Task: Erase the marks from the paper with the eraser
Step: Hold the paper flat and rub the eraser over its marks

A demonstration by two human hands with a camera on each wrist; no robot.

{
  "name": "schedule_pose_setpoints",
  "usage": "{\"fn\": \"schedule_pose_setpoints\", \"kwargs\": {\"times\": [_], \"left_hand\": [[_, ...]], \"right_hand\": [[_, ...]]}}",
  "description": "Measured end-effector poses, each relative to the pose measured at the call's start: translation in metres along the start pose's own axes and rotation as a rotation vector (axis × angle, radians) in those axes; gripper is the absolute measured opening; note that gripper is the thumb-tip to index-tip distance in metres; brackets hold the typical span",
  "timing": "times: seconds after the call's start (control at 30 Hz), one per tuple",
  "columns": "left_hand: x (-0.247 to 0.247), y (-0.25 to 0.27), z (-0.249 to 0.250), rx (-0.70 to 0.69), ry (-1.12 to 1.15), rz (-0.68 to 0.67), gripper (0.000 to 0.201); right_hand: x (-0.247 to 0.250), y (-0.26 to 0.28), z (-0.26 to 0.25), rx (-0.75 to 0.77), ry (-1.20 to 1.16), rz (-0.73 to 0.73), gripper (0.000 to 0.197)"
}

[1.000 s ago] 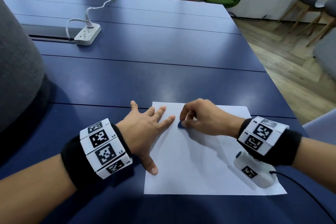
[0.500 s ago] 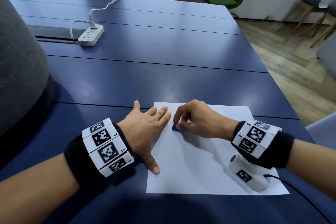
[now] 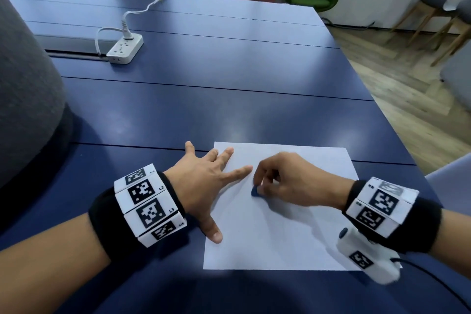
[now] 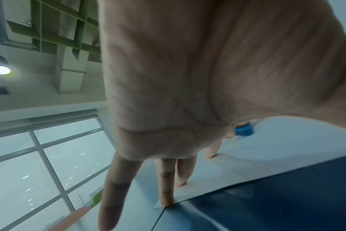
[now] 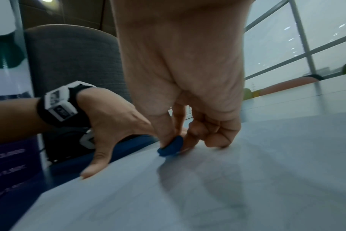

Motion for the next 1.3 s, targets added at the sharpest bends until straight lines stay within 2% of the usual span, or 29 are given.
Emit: {"fn": "schedule_pose_setpoints", "kwargs": {"times": [0.07, 0.1, 0.2, 0.23, 0.33, 0.4, 0.53, 0.57, 0.67, 0.7, 0.73, 0.83, 0.87, 0.9, 1.0, 1.03, 1.07, 1.17, 1.2, 1.23, 1.3], "left_hand": [[0.0, 0.0, 0.0, 0.002, 0.002, 0.002, 0.139], [-0.001, 0.0, 0.0, 0.004, 0.004, 0.001, 0.139], [0.0, 0.0, 0.001, 0.005, -0.002, -0.009, 0.14], [0.0, -0.001, 0.001, 0.005, -0.008, -0.008, 0.14], [0.0, -0.001, 0.0, 0.008, -0.019, -0.002, 0.14], [0.0, -0.001, 0.0, 0.011, -0.021, -0.002, 0.139], [-0.001, 0.0, 0.0, 0.009, -0.026, -0.016, 0.139], [-0.001, 0.0, 0.0, 0.008, -0.027, -0.014, 0.139], [0.0, 0.0, -0.001, 0.006, -0.034, -0.004, 0.139], [0.0, 0.0, -0.001, 0.006, -0.034, -0.006, 0.139], [-0.001, 0.0, -0.002, 0.007, -0.031, -0.009, 0.139], [-0.001, 0.001, -0.002, 0.009, -0.02, -0.018, 0.142], [-0.001, 0.001, -0.002, 0.011, -0.02, -0.016, 0.144], [-0.001, 0.001, -0.003, 0.013, -0.017, -0.013, 0.146], [0.0, 0.003, -0.004, 0.019, 0.001, -0.003, 0.151], [0.0, 0.004, -0.004, 0.018, 0.008, -0.002, 0.151], [0.0, 0.005, -0.004, 0.018, 0.016, -0.004, 0.151], [0.0, 0.005, -0.004, 0.012, 0.033, -0.02, 0.151], [0.0, 0.005, -0.004, 0.01, 0.033, -0.022, 0.15], [0.0, 0.005, -0.004, 0.008, 0.029, -0.018, 0.15], [0.001, 0.005, -0.003, 0.005, 0.028, -0.006, 0.15]], "right_hand": [[0.008, -0.001, 0.004, -0.014, -0.023, 0.085, 0.006], [0.005, 0.002, 0.004, -0.005, -0.038, 0.061, 0.006], [-0.019, 0.016, -0.005, 0.02, -0.019, -0.164, 0.007], [-0.02, 0.015, -0.006, 0.021, 0.001, -0.185, 0.007], [-0.001, 0.003, -0.002, 0.025, 0.004, 0.001, 0.005], [0.0, 0.005, -0.001, 0.038, -0.044, 0.033, 0.006], [-0.03, 0.025, -0.014, 0.095, -0.018, -0.28, 0.013], [-0.028, 0.021, -0.015, 0.107, 0.007, -0.267, 0.013], [-0.008, 0.005, -0.01, 0.104, 0.01, -0.043, 0.01], [-0.006, 0.006, -0.008, 0.096, -0.012, -0.01, 0.009], [-0.009, 0.009, -0.007, 0.095, -0.034, -0.033, 0.009], [-0.03, 0.024, -0.014, 0.094, -0.033, -0.262, 0.013], [-0.032, 0.024, -0.017, 0.099, -0.011, -0.282, 0.014], [-0.027, 0.018, -0.017, 0.105, 0.008, -0.243, 0.014], [-0.004, -0.006, -0.01, 0.074, -0.015, 0.025, 0.007], [-0.003, -0.007, -0.007, 0.061, -0.045, 0.055, 0.005], [-0.007, -0.004, -0.008, 0.061, -0.065, 0.021, 0.006], [-0.035, 0.017, -0.018, 0.07, -0.04, -0.265, 0.012], [-0.038, 0.019, -0.021, 0.077, -0.008, -0.302, 0.013], [-0.033, 0.014, -0.021, 0.082, 0.026, -0.262, 0.012], [-0.014, 0.0, -0.017, 0.069, 0.044, -0.064, 0.006]]}}
Point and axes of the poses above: each hand's wrist, its own y-axis away from the middle knuckle, its own x-axis out of the back of the hand, z = x × y, the point moved 8 cm from there along -y, towards the middle knuckle, and after that the axes turned 11 degrees about -y, right-handed, at the moved point
